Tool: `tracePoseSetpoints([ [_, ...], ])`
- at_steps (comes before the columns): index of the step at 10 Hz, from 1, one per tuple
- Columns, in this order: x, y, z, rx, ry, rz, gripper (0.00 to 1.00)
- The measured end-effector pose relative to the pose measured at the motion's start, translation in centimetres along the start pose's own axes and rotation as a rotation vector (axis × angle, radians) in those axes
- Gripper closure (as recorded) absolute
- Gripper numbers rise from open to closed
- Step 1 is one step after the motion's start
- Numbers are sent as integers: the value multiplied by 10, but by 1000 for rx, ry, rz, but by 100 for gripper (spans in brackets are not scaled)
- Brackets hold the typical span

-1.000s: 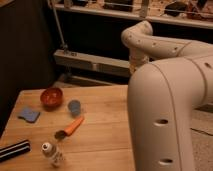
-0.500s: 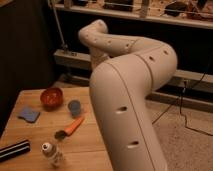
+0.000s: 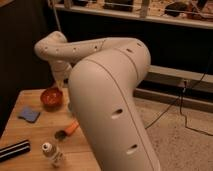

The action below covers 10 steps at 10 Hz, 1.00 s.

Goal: Move the arm in a circular motion

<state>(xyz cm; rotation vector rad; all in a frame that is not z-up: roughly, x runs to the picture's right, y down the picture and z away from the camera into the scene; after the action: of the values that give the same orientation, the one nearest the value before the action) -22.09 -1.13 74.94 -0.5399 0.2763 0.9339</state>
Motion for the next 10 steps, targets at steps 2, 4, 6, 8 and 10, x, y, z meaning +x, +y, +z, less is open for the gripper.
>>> tracePoseSetpoints([
  [2, 63, 41, -4, -38, 71, -129, 35],
  [4, 120, 63, 6, -80, 146, -162, 35],
  [6, 143, 74, 8, -87, 165, -179, 35],
  [8, 172, 68, 7, -75, 191, -125, 35],
  [10, 207, 52, 5, -81, 232, -13, 35],
])
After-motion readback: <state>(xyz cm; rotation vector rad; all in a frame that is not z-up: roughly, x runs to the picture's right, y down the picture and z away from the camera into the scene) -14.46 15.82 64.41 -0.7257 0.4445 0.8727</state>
